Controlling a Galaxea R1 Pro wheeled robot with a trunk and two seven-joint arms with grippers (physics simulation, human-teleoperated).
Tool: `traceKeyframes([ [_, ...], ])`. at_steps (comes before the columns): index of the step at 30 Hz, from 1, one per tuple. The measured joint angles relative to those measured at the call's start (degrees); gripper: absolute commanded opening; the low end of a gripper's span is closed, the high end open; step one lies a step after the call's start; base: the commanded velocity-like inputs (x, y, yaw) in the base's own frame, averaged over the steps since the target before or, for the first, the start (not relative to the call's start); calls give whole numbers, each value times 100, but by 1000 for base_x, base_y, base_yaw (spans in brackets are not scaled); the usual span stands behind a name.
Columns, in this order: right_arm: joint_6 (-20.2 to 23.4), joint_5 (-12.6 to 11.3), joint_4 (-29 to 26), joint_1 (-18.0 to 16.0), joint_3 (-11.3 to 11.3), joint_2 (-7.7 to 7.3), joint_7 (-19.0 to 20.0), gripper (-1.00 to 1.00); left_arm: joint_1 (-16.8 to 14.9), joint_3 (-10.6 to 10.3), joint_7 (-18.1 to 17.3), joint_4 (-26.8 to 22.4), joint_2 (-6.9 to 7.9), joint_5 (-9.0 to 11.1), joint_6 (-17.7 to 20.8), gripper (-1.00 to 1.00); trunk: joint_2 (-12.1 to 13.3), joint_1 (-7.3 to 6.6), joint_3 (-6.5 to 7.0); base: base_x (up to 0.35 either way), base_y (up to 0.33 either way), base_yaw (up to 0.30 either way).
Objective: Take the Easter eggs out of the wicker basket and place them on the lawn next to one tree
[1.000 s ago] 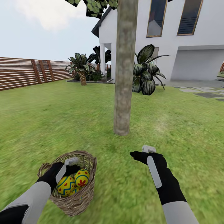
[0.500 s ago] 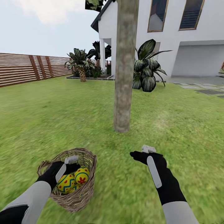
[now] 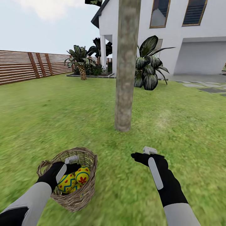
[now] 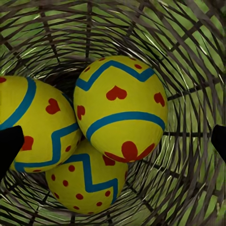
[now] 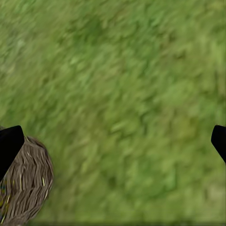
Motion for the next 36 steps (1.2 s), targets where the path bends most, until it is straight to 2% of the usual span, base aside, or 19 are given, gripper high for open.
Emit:
traceKeyframes([
  [9, -4, 1, 0, 3, -4, 0, -1, 100, 0, 1, 0, -78, -1, 0, -102, 100, -10, 21, -177, 0, 0, 0],
  [17, -7, 0, 0, 1, -2, 0, -1, 100, 0, 2, 0, -84, 3, -4, -235, 100, -11, 21, -177, 0, 0, 0],
  [32, -6, 1, 0, 3, -1, 0, -1, 100, 8, -4, 0, -92, 7, -14, -378, 100, -30, 60, -509, 0, 0, 0],
  [36, -7, 0, 0, 2, 0, 0, -1, 100, 8, -5, 0, -93, 12, -15, -416, 100, -31, 59, -510, 0, 0, 0],
])
